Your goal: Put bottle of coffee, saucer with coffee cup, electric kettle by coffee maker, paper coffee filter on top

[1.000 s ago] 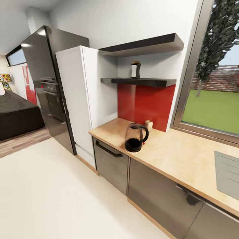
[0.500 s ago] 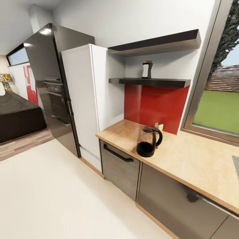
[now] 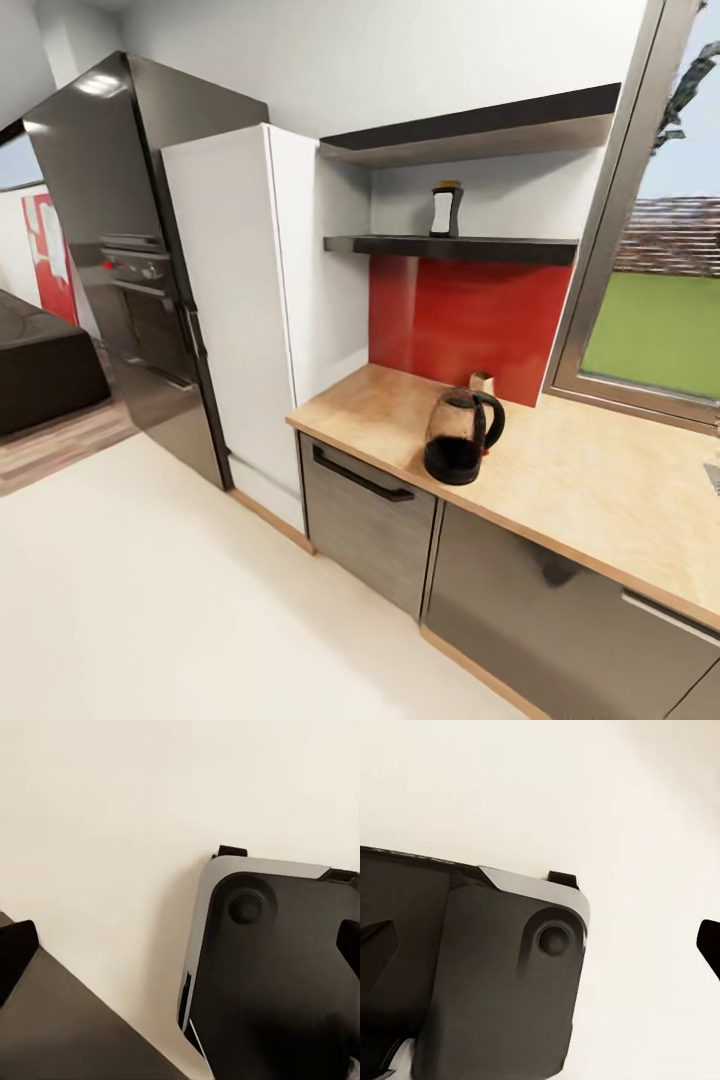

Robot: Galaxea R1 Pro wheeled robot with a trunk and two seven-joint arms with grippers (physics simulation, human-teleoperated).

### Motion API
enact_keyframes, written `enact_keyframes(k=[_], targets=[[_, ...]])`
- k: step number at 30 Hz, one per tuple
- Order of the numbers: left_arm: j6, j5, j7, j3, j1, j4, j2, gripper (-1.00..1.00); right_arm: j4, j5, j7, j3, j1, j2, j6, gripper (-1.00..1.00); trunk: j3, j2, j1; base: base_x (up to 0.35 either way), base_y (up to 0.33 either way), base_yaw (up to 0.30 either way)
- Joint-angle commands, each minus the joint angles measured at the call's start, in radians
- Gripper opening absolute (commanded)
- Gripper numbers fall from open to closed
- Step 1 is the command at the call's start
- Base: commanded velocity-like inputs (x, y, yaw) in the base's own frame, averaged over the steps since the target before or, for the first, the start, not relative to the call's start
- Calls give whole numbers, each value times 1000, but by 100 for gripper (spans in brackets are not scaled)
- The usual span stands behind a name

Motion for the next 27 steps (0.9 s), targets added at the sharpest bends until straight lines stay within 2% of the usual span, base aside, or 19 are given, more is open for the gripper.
enact_keyframes(k=[1,27], targets=[[-3,8,0,1,0,1,0,100,2,0,-3,5,-1,0,-3,100,-2,-2,1,181,299,-258],[-3,9,0,1,-1,1,-2,100,2,0,-3,6,-1,-1,-3,100,-2,-2,1,214,276,-260]])
